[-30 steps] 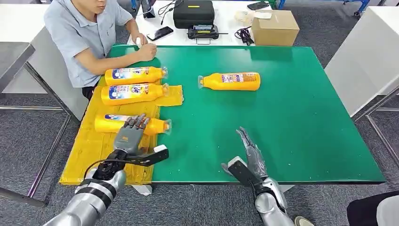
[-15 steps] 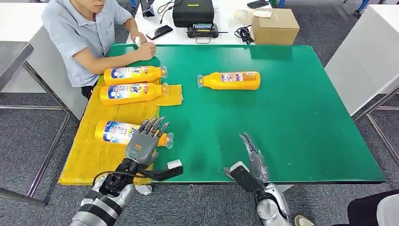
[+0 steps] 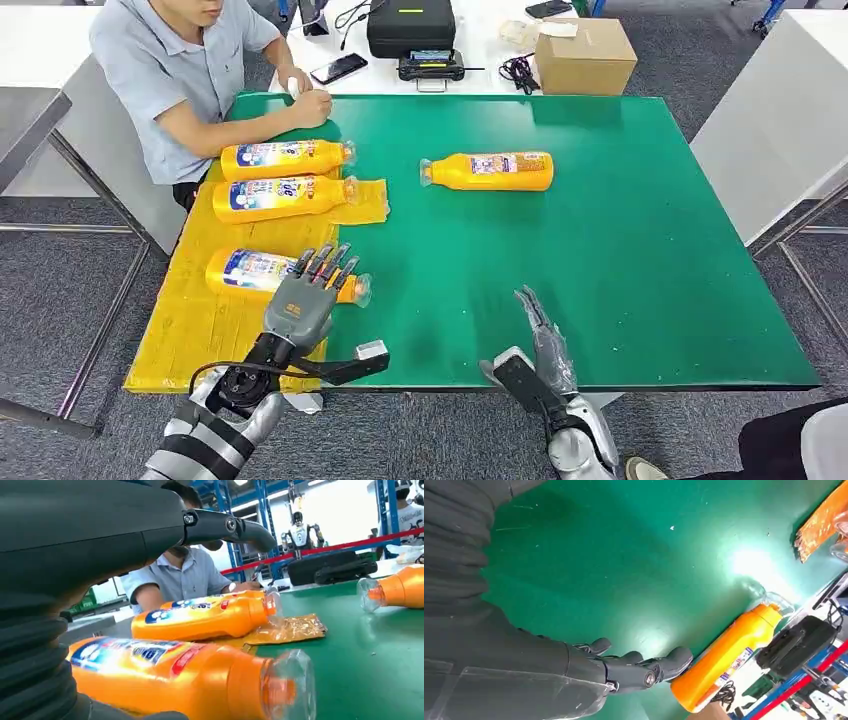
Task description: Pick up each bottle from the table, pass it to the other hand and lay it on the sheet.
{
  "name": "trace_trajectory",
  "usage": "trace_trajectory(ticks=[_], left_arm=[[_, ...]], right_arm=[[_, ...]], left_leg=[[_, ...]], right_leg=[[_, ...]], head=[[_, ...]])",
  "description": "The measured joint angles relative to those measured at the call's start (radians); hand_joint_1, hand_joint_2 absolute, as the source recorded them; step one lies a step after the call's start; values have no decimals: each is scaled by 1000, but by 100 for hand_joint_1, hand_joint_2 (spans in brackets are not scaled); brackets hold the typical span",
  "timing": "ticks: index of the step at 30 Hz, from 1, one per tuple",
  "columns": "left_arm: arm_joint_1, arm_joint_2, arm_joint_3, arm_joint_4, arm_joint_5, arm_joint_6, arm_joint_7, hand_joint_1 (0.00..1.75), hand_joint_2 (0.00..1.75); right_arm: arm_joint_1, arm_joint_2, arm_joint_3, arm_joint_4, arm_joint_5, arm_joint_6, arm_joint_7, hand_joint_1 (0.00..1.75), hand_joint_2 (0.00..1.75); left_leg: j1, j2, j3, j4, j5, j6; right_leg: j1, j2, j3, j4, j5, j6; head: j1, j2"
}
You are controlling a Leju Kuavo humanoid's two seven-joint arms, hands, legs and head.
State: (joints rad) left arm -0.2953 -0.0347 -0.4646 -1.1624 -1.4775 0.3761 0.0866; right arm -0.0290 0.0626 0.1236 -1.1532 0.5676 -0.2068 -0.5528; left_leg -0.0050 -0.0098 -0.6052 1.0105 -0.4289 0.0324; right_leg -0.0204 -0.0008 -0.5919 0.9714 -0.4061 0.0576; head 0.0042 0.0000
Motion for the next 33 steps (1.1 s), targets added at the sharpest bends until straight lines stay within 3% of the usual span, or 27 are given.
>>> trace_trajectory(ticks=[4, 9, 10, 12, 13, 15, 20, 21, 28, 29, 30, 31, 32, 33], left_arm=[[13, 5, -2, -37, -5, 51, -6, 0, 175], [48, -11, -9, -117, 249, 141, -143, 0, 175], [61, -20, -9, -133, 320, 161, -175, 0, 175], [89, -43, -8, -164, 470, 202, -246, 0, 175], [103, -56, -8, -174, 536, 211, -280, 0, 175], [133, -82, -6, -187, 698, 212, -348, 0, 175], [193, -143, -5, -191, 995, 183, -429, 0, 175], [197, -149, -5, -191, 1022, 176, -433, 0, 0], [223, -191, -6, -191, 1107, 180, -449, 0, 0], [226, -194, -7, -191, 1110, 180, -450, 0, 175], [227, -196, -7, -191, 1111, 180, -450, 0, 175], [228, -197, -8, -191, 1112, 180, -450, 0, 175], [229, -198, -8, -191, 1115, 180, -451, 0, 175], [231, -201, -8, -191, 1126, 182, -453, 0, 175]], right_arm=[[4, 0, -6, -3, 0, -2, -2, 0, 175], [10, 10, -18, -16, -41, -38, -26, 0, 175], [14, 14, -22, -28, -60, -49, -33, 0, 0], [26, 26, -26, -65, -130, -39, -44, 0, 0], [34, 32, -27, -86, -172, -20, -45, 0, 175], [51, 49, -32, -136, -262, 11, -45, 0, 175], [96, 90, -27, -255, -279, -95, -56, 0, 175], [103, 94, -21, -276, -276, -112, -71, 0, 175], [140, 98, 22, -339, -190, -219, -78, 0, 175], [143, 98, 25, -340, -188, -222, -78, 0, 175], [145, 98, 29, -342, -187, -223, -78, 0, 175], [147, 98, 32, -343, -184, -225, -77, 0, 0], [148, 99, 34, -343, -181, -227, -74, 0, 175], [149, 99, 36, -343, -178, -238, -67, 0, 175]], left_leg=[[0, 0, 0, 0, 0, 0], [0, 0, 0, 0, 0, 0], [0, 0, 0, 0, 0, 0], [0, 0, 0, 0, 0, 0], [0, 0, 0, 0, 0, 0], [0, 0, -1, 0, -1, 0], [0, 0, -1, 0, -1, -1], [0, 0, -1, 0, -1, -1], [0, 0, -1, 0, -1, -1], [0, 0, -1, 0, -1, -1], [0, 0, -1, 0, -1, -1], [0, 0, -1, 0, -1, -1], [0, 0, -1, 0, -1, -1], [0, 0, -1, 0, -1, -1]], right_leg=[[0, 0, 0, 0, 0, 0], [0, 0, 0, 0, 0, 0], [0, 0, 0, 0, 0, 0], [0, 0, 0, 0, 0, 0], [0, 0, 0, 0, 0, 0], [0, 0, -1, 0, 0, 0], [0, 0, -1, 0, 0, 0], [0, 0, -1, 0, 0, 0], [0, 0, -1, 0, 0, 0], [0, 0, -1, 0, 0, 0], [0, 0, -1, 0, 0, 0], [0, 0, -1, 0, 0, 0], [0, 0, -1, 0, 0, 0], [0, 0, -1, 0, 0, 0]], head=[[0, 0], [0, 0], [0, 0], [0, 0], [0, 0], [0, 0], [0, 0], [0, 0], [0, 0], [0, 0], [0, 0], [0, 0], [0, 0], [0, 0]])
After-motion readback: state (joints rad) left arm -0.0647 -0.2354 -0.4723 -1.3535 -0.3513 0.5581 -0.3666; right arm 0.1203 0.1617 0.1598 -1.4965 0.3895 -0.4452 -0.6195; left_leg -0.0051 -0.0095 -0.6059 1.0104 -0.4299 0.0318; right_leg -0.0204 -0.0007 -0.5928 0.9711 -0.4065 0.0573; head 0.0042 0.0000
